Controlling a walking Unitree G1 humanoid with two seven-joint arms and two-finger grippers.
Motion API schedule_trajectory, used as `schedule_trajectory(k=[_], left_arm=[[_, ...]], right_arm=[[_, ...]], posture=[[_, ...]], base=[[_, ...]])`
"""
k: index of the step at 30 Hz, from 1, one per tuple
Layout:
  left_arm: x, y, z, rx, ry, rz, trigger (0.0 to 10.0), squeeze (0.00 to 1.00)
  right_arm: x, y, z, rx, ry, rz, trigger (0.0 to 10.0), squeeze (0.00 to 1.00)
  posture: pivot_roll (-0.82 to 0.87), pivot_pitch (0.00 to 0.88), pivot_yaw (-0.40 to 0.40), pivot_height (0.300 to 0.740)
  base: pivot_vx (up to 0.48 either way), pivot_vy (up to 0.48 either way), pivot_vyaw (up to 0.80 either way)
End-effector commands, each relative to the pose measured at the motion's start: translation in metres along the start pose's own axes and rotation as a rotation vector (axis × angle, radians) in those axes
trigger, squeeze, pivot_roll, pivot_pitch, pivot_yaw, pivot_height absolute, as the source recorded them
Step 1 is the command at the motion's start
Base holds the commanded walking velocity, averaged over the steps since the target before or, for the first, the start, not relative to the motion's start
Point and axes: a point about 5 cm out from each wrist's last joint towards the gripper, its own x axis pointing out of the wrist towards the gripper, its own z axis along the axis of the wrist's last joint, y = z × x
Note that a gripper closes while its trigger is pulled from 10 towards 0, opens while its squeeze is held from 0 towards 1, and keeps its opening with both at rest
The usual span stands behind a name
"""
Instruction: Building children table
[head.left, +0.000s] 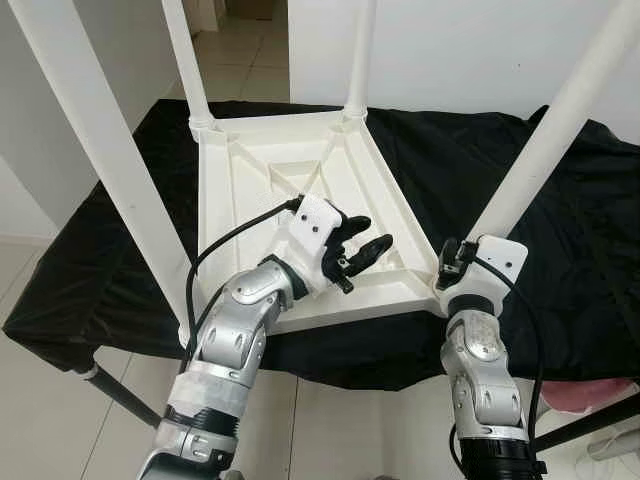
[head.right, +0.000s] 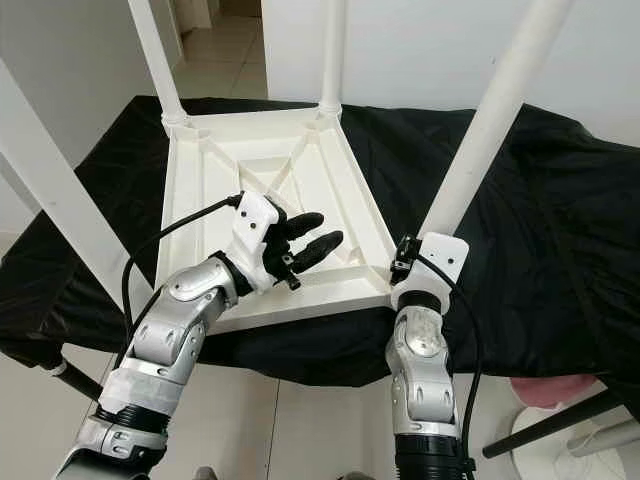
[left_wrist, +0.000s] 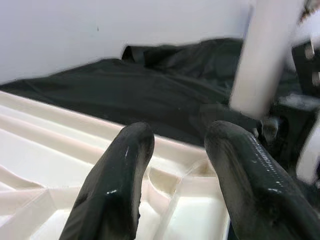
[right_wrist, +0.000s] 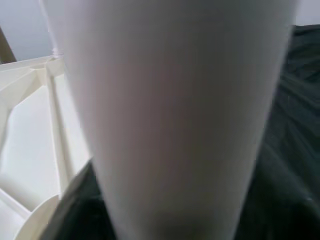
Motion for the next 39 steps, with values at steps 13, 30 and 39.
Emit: schedule_trajectory(k=[13, 30, 39], left_arm=[[-0.019, -0.014, -0.022, 0.024, 0.106, -0.053, 10.0, 0.00], [-0.016, -0.018, -0.020, 0.022, 0.102, -0.072, 10.0, 0.00], [-0.013, -0.021, -0.018, 0.019, 0.094, -0.073, 10.0, 0.00]], right_arm=[[-0.007, -0.010, 0.003, 0.045, -0.042, 0.178, 10.0, 1.00], [0.017, -0.040, -0.009, -0.180, 0.064, 0.685, 10.0, 0.00], [0.030, -0.037, -0.010, -0.206, 0.074, 0.861, 10.0, 0.00]], posture=[[-0.07, 0.000, 0.000, 0.740], [-0.08, 0.000, 0.010, 0.740], [-0.08, 0.000, 0.005, 0.740]], base=[[0.000, 0.000, 0.00], [0.000, 0.000, 0.00], [0.000, 0.000, 0.00]])
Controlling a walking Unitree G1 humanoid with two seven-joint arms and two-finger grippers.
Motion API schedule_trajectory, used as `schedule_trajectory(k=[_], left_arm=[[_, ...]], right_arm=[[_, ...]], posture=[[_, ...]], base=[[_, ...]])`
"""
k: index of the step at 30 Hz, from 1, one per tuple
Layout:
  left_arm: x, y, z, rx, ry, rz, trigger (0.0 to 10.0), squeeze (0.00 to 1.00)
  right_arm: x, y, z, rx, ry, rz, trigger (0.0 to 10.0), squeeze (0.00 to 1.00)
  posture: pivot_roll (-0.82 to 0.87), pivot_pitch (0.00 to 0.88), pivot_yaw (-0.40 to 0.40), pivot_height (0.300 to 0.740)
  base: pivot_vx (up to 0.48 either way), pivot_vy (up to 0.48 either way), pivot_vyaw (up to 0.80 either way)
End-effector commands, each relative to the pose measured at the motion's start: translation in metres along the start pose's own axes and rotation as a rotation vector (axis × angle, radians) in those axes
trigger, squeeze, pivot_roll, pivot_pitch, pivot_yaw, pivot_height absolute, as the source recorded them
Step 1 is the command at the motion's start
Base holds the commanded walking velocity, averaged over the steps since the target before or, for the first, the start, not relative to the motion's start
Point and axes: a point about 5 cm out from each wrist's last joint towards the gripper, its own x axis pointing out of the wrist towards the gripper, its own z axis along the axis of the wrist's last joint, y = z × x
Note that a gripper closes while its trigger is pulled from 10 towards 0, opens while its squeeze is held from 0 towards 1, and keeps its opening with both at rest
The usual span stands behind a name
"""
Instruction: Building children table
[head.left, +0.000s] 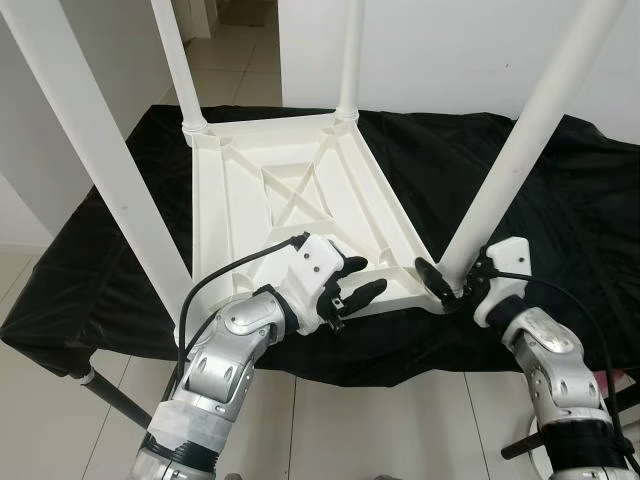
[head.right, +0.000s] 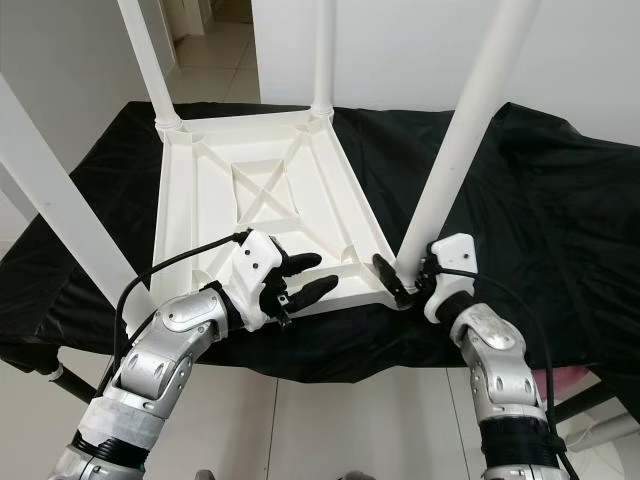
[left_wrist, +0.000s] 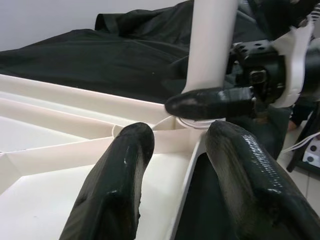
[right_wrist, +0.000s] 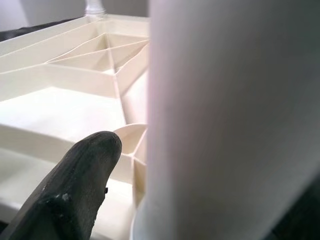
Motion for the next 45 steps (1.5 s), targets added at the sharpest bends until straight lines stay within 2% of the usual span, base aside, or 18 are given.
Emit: schedule_trajectory(k=[1, 2, 4, 5, 6, 19, 22, 25, 27, 29, 31, 32, 34, 36, 38, 40, 41, 45], left_arm=[[0.001, -0.001, 0.001, 0.004, 0.005, -0.012, 10.0, 0.00], [0.002, -0.003, 0.002, 0.000, 0.002, -0.014, 10.0, 0.00], [0.002, -0.003, 0.002, 0.000, 0.002, -0.014, 10.0, 0.00], [0.003, -0.003, 0.002, -0.001, 0.000, -0.016, 10.0, 0.00], [0.003, -0.004, 0.002, -0.002, 0.000, -0.017, 10.0, 0.00], [0.004, -0.006, 0.001, -0.009, 0.003, -0.032, 10.0, 0.00], [0.005, -0.007, 0.001, -0.012, 0.003, -0.037, 10.0, 0.00], [0.005, -0.009, 0.000, -0.018, 0.003, -0.043, 10.0, 0.00], [0.005, -0.009, 0.000, -0.018, 0.003, -0.043, 10.0, 0.00], [0.006, -0.009, 0.000, -0.021, 0.002, -0.044, 10.0, 0.00], [0.006, -0.010, -0.001, -0.024, 0.002, -0.045, 10.0, 0.00], [0.006, -0.010, 0.000, -0.024, 0.001, -0.045, 10.0, 0.00], [0.007, -0.009, 0.000, -0.024, 0.000, -0.045, 10.0, 0.00], [0.006, -0.010, 0.001, -0.024, -0.001, -0.046, 10.0, 0.00], [0.007, -0.009, 0.001, -0.022, -0.003, -0.042, 10.0, 0.00], [0.007, -0.009, 0.001, -0.022, -0.003, -0.042, 10.0, 0.00], [0.008, -0.008, 0.001, -0.022, -0.003, -0.040, 10.0, 0.00], [0.007, -0.006, 0.002, -0.018, -0.003, -0.033, 10.0, 0.00]], right_arm=[[0.001, -0.003, 0.001, -0.011, -0.008, 0.016, 10.0, 0.00], [0.003, -0.006, 0.002, -0.009, -0.006, 0.036, 7.9, 0.00], [0.003, -0.006, 0.002, -0.009, -0.006, 0.036, 7.9, 0.00], [0.003, -0.007, 0.001, -0.004, -0.006, 0.048, 1.0, 0.00], [0.003, -0.008, 0.002, -0.003, -0.008, 0.052, 0.0, 0.00], [-0.005, -0.007, -0.003, 0.040, -0.019, 0.043, 0.0, 0.00], [-0.007, -0.004, -0.003, 0.062, -0.032, -0.011, 0.0, 0.00], [-0.011, -0.002, -0.006, 0.074, -0.020, -0.153, 0.0, 0.00], [-0.011, -0.002, -0.006, 0.074, -0.020, -0.153, 0.0, 0.00], [-0.013, 0.000, -0.007, 0.079, -0.019, -0.214, 0.0, 0.00], [-0.018, 0.012, -0.007, 0.109, -0.032, -0.319, 0.0, 0.00], [-0.021, 0.017, -0.008, 0.135, -0.029, -0.421, 0.0, 0.00], [-0.025, 0.021, -0.009, 0.162, -0.019, -0.529, 0.0, 0.00], [-0.028, 0.022, -0.010, 0.169, -0.022, -0.574, 0.0, 0.00], [-0.032, 0.026, -0.011, 0.175, -0.014, -0.730, 0.0, 0.00], [-0.032, 0.026, -0.011, 0.175, -0.014, -0.730, 0.0, 0.00], [-0.032, 0.031, -0.010, 0.183, -0.007, -0.812, 0.0, 0.00], [-0.024, 0.044, -0.010, 0.237, -0.002, -0.876, 0.0, 0.00]], posture=[[-0.08, 0.000, 0.005, 0.740], [-0.08, 0.000, 0.003, 0.740], [-0.08, 0.000, 0.003, 0.740], [-0.08, 0.000, 0.003, 0.740], [-0.08, 0.000, 0.003, 0.740], [-0.09, 0.000, 0.011, 0.740], [-0.10, 0.000, 0.011, 0.740], [-0.11, 0.000, 0.011, 0.740], [-0.11, 0.000, 0.011, 0.740], [-0.11, 0.000, 0.011, 0.740], [-0.13, 0.000, 0.009, 0.740], [-0.13, 0.000, 0.006, 0.740], [-0.13, 0.000, 0.006, 0.740], [-0.13, 0.000, 0.005, 0.740], [-0.13, 0.000, 0.006, 0.740], [-0.13, 0.000, 0.006, 0.740], [-0.12, 0.000, 0.006, 0.740], [-0.11, 0.000, 0.002, 0.740]], base=[[0.000, 0.000, 0.00], [0.000, 0.000, 0.00], [0.000, 0.000, 0.00], [0.000, 0.000, 0.00], [0.000, 0.000, 0.00], [0.000, 0.000, 0.00], [0.000, 0.000, 0.00], [0.000, 0.000, 0.00], [0.000, 0.000, 0.00], [0.000, 0.000, 0.00], [0.000, 0.000, 0.00], [0.000, 0.000, 0.00], [0.000, 0.000, 0.00], [0.000, 0.000, 0.00], [0.000, 0.000, 0.00], [0.000, 0.000, 0.00], [0.000, 0.000, 0.00], [0.000, 0.000, 0.00]])
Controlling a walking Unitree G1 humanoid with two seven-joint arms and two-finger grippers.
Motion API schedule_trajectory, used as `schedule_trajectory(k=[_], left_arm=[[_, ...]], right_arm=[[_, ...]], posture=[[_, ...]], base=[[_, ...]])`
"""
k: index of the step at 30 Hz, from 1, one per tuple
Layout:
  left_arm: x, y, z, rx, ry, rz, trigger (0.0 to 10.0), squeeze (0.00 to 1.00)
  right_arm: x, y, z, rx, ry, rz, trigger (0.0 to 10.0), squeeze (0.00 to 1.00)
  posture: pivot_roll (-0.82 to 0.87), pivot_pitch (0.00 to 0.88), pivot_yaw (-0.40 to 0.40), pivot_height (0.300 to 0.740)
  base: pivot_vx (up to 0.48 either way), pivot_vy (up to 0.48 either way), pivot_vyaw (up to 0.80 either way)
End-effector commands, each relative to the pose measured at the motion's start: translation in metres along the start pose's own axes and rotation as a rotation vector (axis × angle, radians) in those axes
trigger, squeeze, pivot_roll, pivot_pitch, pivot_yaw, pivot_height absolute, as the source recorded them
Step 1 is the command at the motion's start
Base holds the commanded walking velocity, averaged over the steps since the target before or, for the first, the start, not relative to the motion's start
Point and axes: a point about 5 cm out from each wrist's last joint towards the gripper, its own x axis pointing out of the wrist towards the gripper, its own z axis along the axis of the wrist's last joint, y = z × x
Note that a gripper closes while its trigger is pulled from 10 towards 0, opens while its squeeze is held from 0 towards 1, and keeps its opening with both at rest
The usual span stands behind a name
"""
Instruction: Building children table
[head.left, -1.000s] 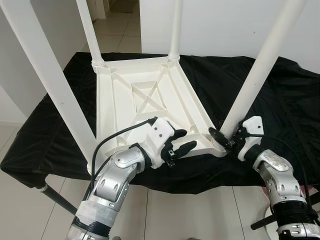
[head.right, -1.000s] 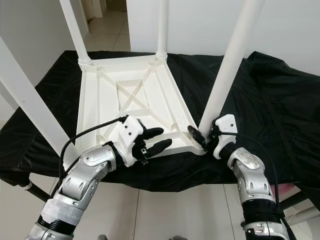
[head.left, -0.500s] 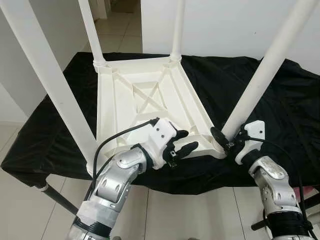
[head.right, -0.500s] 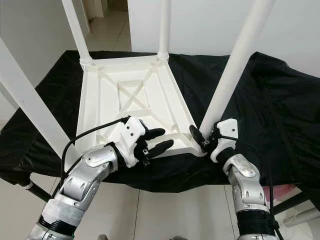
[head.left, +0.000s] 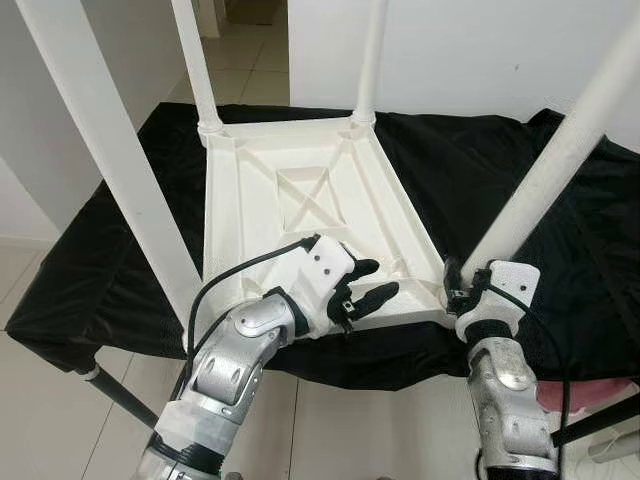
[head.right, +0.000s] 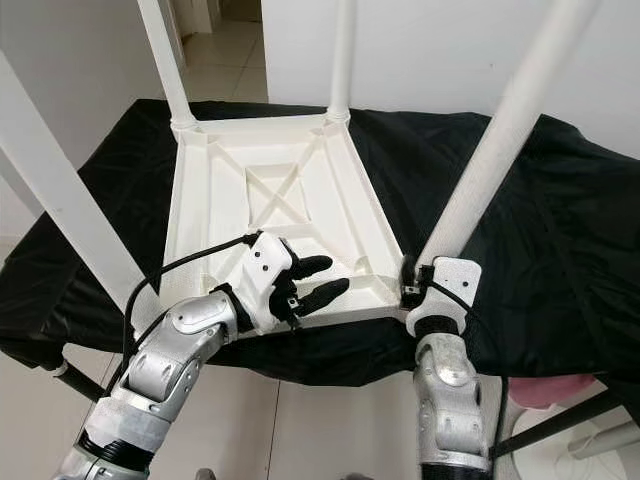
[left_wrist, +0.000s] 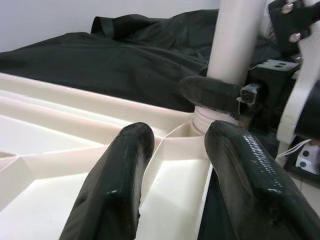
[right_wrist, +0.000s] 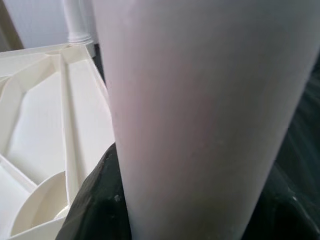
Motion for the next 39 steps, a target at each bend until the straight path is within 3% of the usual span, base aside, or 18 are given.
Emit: schedule_trajectory(k=[1, 3, 10, 11, 12, 13, 20, 21, 24, 25, 37, 38, 39], left_arm=[[0.000, 0.002, -0.001, -0.002, 0.012, 0.003, 10.0, 0.00], [-0.002, 0.003, -0.001, -0.005, 0.012, 0.011, 10.0, 0.00], [-0.002, 0.001, -0.001, -0.005, 0.013, 0.013, 10.0, 0.00], [-0.002, 0.003, 0.001, -0.003, 0.011, 0.017, 10.0, 0.00], [-0.002, 0.003, 0.001, -0.003, 0.011, 0.017, 10.0, 0.00], [-0.002, 0.005, 0.002, -0.001, 0.009, 0.023, 10.0, 0.00], [-0.005, 0.009, 0.003, -0.003, 0.004, 0.050, 10.0, 0.00], [-0.007, 0.008, 0.003, -0.004, 0.003, 0.056, 10.0, 0.00], [-0.008, 0.007, 0.004, -0.003, 0.003, 0.060, 10.0, 0.00], [-0.009, 0.008, 0.003, -0.004, 0.003, 0.072, 10.0, 0.00], [-0.006, 0.013, 0.006, -0.001, -0.007, 0.092, 10.0, 0.00], [-0.006, 0.013, 0.007, 0.000, -0.007, 0.089, 10.0, 0.00], [-0.006, 0.013, 0.007, 0.001, -0.008, 0.086, 10.0, 0.00]], right_arm=[[-0.003, -0.007, -0.010, 0.019, 0.060, -0.074, 0.0, 0.00], [-0.003, 0.008, -0.012, 0.069, 0.073, -0.031, 0.0, 0.00], [-0.005, 0.007, -0.008, 0.086, 0.062, -0.044, 0.0, 0.00], [-0.006, 0.006, -0.006, 0.096, 0.060, -0.054, 1.6, 0.00], [-0.006, 0.006, -0.006, 0.096, 0.060, -0.054, 1.6, 0.00], [-0.006, 0.004, -0.004, 0.095, 0.062, -0.073, 10.0, 0.00], [-0.006, 0.008, -0.002, 0.091, 0.065, -0.035, 10.0, 0.00], [-0.004, 0.008, -0.001, 0.072, 0.054, -0.032, 10.0, 0.92], [-0.002, 0.008, 0.001, 0.050, 0.042, -0.037, 10.0, 0.92], [0.001, 0.009, 0.003, 0.052, 0.024, -0.025, 10.0, 1.00], [0.014, 0.015, 0.013, 0.089, -0.027, 0.128, 10.0, 1.00], [0.013, 0.014, 0.016, 0.091, -0.033, 0.183, 10.0, 0.84], [0.012, 0.010, 0.017, 0.093, -0.039, 0.228, 10.0, 0.00]], posture=[[-0.11, 0.000, 0.002, 0.740], [-0.11, 0.000, 0.005, 0.740], [-0.11, 0.000, 0.000, 0.740], [-0.10, 0.000, -0.004, 0.740], [-0.10, 0.000, -0.004, 0.740], [-0.10, 0.000, -0.009, 0.740], [-0.09, 0.005, -0.021, 0.740], [-0.08, 0.004, -0.032, 0.740], [-0.08, 0.004, -0.032, 0.740], [-0.06, 0.000, -0.041, 0.740], [-0.06, 0.000, -0.031, 0.740], [-0.06, 0.000, -0.031, 0.740], [-0.07, 0.000, -0.029, 0.740]], base=[[0.000, 0.000, 0.00], [0.000, 0.000, 0.00], [0.000, 0.000, 0.00], [0.000, 0.000, 0.00], [0.000, 0.000, 0.00], [0.000, 0.000, 0.00], [0.000, 0.000, 0.00], [0.000, 0.000, 0.00], [0.000, 0.000, 0.00], [0.000, 0.000, 0.00], [0.000, 0.000, 0.00], [0.000, 0.000, 0.00], [0.000, 0.000, 0.00]])
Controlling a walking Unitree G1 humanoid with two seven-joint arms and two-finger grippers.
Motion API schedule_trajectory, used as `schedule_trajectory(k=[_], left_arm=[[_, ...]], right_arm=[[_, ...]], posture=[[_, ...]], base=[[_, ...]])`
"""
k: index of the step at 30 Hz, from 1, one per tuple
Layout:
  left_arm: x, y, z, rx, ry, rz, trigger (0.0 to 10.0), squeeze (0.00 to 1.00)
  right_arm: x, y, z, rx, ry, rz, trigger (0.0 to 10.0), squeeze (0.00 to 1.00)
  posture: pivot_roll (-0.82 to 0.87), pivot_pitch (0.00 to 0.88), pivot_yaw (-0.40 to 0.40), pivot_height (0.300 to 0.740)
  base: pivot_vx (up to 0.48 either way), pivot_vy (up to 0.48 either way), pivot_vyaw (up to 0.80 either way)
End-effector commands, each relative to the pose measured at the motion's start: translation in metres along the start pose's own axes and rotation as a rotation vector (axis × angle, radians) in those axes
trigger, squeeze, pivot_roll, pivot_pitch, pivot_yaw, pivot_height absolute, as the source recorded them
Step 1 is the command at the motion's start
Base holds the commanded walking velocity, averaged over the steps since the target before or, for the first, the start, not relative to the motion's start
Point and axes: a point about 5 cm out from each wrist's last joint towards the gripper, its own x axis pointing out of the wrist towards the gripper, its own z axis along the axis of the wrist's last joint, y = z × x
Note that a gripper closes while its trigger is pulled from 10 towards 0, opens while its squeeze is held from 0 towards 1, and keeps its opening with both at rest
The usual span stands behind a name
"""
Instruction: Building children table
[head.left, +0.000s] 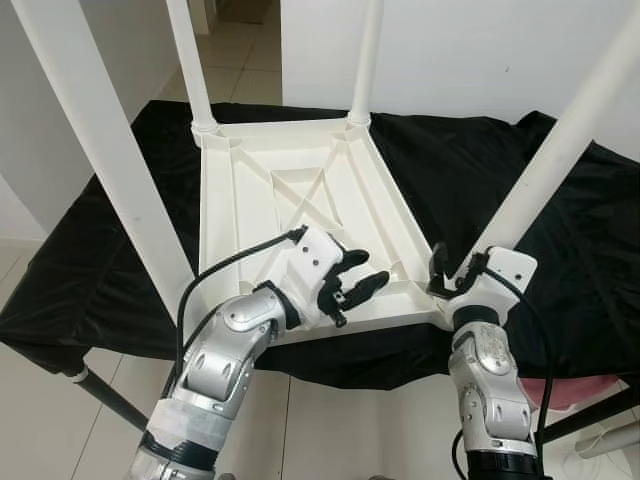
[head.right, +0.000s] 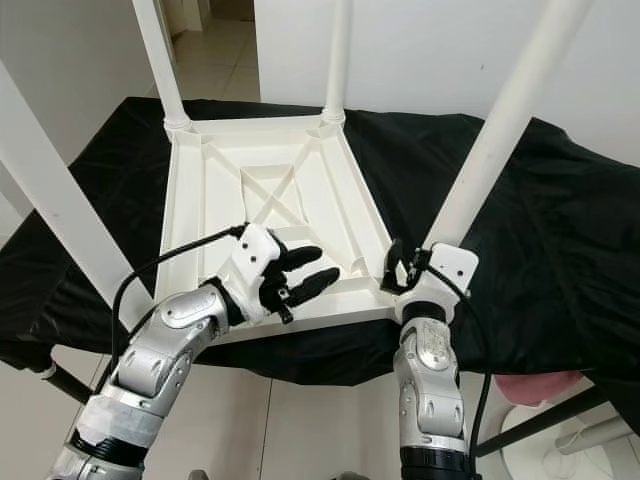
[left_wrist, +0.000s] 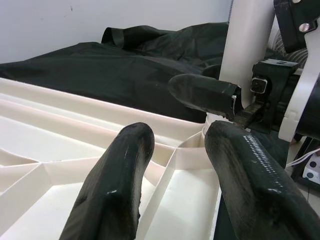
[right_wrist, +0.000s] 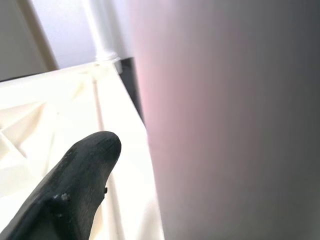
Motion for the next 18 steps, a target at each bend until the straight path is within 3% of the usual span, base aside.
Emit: schedule_trajectory(k=[1, 4, 6, 7, 9, 12, 14, 18], left_arm=[[0.001, 0.003, -0.001, -0.008, 0.008, 0.050, 10.0, 0.00], [0.001, 0.003, -0.004, -0.006, 0.018, 0.037, 10.0, 0.00], [0.003, -0.004, -0.008, -0.011, 0.037, -0.011, 10.0, 0.00], [0.003, -0.004, -0.008, -0.011, 0.037, -0.011, 10.0, 0.00], [0.002, -0.017, -0.013, -0.030, 0.065, -0.095, 10.0, 0.00], [0.001, -0.021, -0.015, -0.036, 0.076, -0.127, 10.0, 0.00], [-0.002, -0.031, -0.023, -0.035, 0.120, -0.209, 10.0, 0.00], [-0.003, -0.034, -0.025, -0.033, 0.132, -0.232, 10.0, 0.00]], right_arm=[[-0.001, -0.001, 0.004, 0.013, -0.005, 0.055, 10.0, 0.00], [-0.003, -0.008, 0.005, -0.024, -0.011, 0.168, 10.0, 0.00], [-0.005, -0.017, 0.003, -0.082, 0.012, 0.327, 10.0, 0.00], [-0.005, -0.017, 0.003, -0.082, 0.012, 0.327, 10.0, 0.00], [-0.005, -0.025, 0.001, -0.094, 0.048, 0.449, 10.0, 0.00], [-0.004, -0.028, 0.000, -0.111, 0.057, 0.469, 10.0, 0.00], [0.000, -0.032, -0.003, -0.147, 0.096, 0.541, 10.0, 0.00], [0.004, -0.034, -0.006, -0.165, 0.122, 0.588, 10.0, 0.00]], posture=[[-0.07, 0.000, -0.029, 0.740], [-0.08, 0.000, -0.013, 0.740], [-0.08, 0.000, -0.001, 0.740], [-0.08, 0.000, -0.001, 0.740], [-0.09, 0.000, 0.009, 0.740], [-0.09, 0.000, 0.009, 0.740], [-0.09, 0.000, 0.014, 0.740], [-0.09, 0.000, 0.015, 0.740]], base=[[0.000, 0.000, 0.00], [0.000, 0.000, 0.00], [0.000, 0.000, 0.00], [0.000, 0.000, 0.00], [0.000, 0.000, 0.00], [0.000, 0.000, 0.00], [0.000, 0.000, 0.00], [0.000, 0.000, 0.00]])
